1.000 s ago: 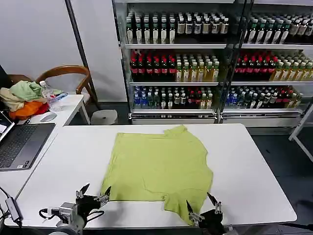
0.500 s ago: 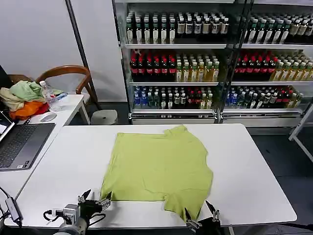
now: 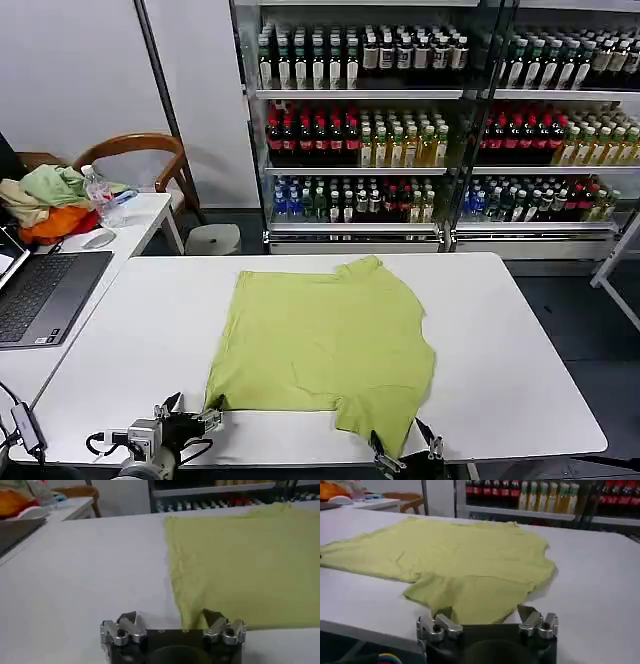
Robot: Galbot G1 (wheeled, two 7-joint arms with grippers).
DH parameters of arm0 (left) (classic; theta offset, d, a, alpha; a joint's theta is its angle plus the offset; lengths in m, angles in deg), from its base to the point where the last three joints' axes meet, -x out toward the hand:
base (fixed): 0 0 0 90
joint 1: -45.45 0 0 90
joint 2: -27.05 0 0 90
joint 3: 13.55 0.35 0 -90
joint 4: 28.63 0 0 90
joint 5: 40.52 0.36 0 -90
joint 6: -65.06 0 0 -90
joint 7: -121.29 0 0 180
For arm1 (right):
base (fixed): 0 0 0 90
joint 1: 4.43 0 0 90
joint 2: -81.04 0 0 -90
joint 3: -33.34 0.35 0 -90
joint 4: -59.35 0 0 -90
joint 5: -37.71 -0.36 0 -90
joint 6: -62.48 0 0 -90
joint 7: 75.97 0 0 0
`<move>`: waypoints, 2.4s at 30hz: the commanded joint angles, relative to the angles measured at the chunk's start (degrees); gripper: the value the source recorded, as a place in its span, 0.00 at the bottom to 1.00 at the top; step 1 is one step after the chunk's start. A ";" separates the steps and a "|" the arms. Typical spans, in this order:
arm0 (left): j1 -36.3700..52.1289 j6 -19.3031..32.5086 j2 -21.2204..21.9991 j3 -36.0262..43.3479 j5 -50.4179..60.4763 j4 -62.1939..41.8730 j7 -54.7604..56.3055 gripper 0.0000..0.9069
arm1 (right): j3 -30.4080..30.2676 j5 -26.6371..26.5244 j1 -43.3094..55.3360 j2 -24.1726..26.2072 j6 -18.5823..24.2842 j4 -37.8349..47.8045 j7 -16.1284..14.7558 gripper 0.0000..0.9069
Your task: Fold and organize the clothes.
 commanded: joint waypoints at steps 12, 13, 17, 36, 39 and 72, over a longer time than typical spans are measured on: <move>-0.54 0.73 0.69 1.76 1.38 -0.11 -0.71 0.04 | -0.99 -1.27 0.01 -0.42 -1.41 0.29 1.67 0.00; -0.54 0.82 0.72 1.89 1.68 -0.15 -0.82 0.06 | -0.94 -1.27 0.05 -0.43 -1.42 0.28 1.63 0.00; -0.55 1.71 0.84 1.93 2.05 -0.26 -1.38 0.06 | -0.14 -1.10 0.27 -0.36 -0.78 0.16 0.64 0.00; -8.16 2.23 0.84 -1.90 4.41 9.96 -2.15 0.04 | 6.08 0.48 -7.60 3.33 1.77 -8.30 -5.78 0.00; -9.46 2.42 0.47 -2.43 4.71 10.96 -2.24 0.04 | 7.56 0.23 -9.53 4.27 1.52 -10.52 -6.17 0.00; 19.87 8.06 -0.74 4.18 -5.67 -11.18 -10.88 0.06 | 2.54 -9.39 28.76 0.75 -7.08 9.27 -6.07 0.00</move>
